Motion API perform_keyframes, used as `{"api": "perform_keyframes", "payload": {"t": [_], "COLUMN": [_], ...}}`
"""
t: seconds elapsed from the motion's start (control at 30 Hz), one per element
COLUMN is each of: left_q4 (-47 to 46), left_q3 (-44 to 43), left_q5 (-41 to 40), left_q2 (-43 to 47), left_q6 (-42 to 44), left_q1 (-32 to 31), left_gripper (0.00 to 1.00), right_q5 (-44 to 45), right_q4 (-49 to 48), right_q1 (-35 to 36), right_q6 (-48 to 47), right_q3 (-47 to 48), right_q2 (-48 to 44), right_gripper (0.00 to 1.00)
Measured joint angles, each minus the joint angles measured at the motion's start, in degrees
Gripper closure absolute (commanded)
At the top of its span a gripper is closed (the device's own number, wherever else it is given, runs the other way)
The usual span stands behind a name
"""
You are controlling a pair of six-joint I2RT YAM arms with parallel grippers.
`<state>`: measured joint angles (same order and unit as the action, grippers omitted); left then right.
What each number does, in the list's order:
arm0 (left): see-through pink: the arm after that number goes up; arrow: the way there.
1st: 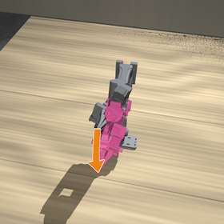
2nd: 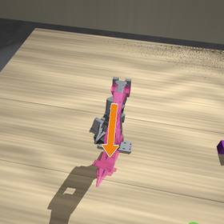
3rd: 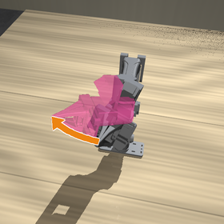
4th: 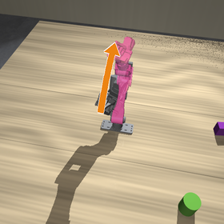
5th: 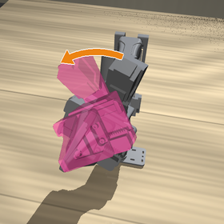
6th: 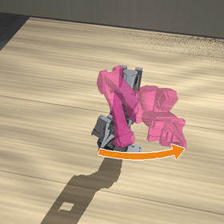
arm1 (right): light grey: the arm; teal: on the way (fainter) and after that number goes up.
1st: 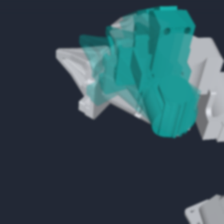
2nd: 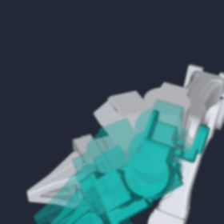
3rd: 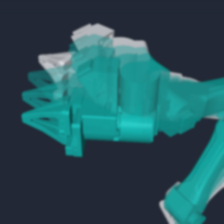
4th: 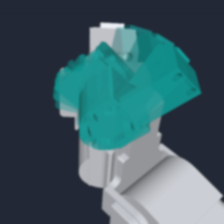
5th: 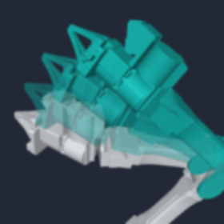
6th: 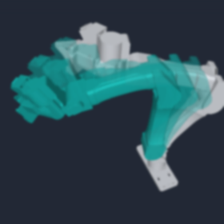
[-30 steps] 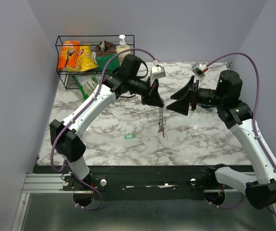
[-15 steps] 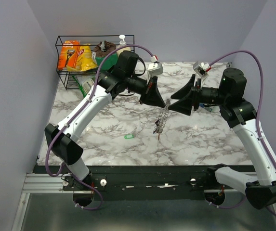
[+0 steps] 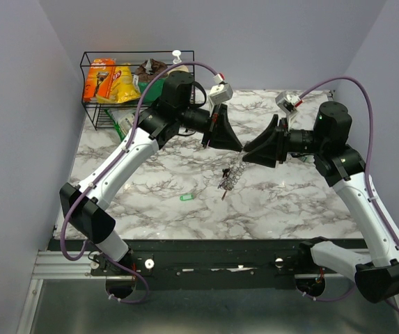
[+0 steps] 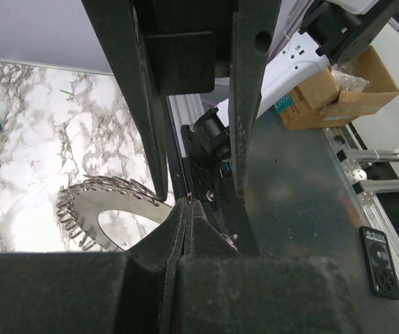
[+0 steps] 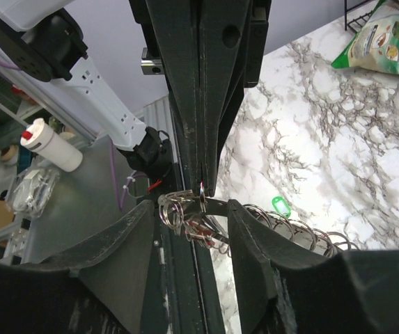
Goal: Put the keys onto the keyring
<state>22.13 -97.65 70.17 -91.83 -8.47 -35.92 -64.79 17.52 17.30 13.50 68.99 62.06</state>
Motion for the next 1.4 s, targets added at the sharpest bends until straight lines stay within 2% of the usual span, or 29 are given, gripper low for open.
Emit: {"api": "perform_keyframes", "payload": {"t": [0.2,0.6,0.77,0.83,0.97,1.2,1.33,1.37,1.4], "left_q4": [-2.7,-4.2,-4.6,-5.0,-6.0,-8.7,-9.4,-9.7,-9.8], "left_q3": [0.3,0.5,0.6,0.7,0.7,1.6,1.7,1.7,1.7], "left_q5": [0.2,0.4,0.4,0.7,1.1,1.5,1.7,1.7,1.7], "left_q2": [0.0,0.0,0.0,0.0,0.0,0.0,0.0,0.0,0.0], "left_q6": [-2.3,-3.8,-4.2,-4.7,-5.8,-8.2,-8.9,-9.0,-9.2], "left_q1": [0.0,0.0,0.0,0.0,0.2,0.3,0.3,0.3,0.3], "left_gripper": [1.0,1.0,1.0,1.0,1.0,1.0,0.88,0.84,0.75], "right_q5": [0.0,0.4,0.6,0.7,0.6,0.8,1.0,1.1,1.1], "right_q4": [-0.8,-5.0,-5.9,-6.1,-6.5,-7.0,-7.2,-7.3,-7.4], "right_q1": [0.0,0.0,0.0,0.0,0.0,0.0,0.0,0.0,0.0], "right_q6": [0.7,4.0,4.8,5.0,5.2,5.1,5.1,5.1,5.1], "right_q3": [-1.0,-1.5,-1.9,-2.0,-2.0,-2.2,-2.3,-2.3,-2.3], "right_q2": [0.0,-0.1,-0.1,-0.1,-0.1,-0.4,-0.7,-0.7,-0.7], "right_gripper": [0.47,0.61,0.77,0.89,1.0,1.0,0.99,0.99,0.99]}}
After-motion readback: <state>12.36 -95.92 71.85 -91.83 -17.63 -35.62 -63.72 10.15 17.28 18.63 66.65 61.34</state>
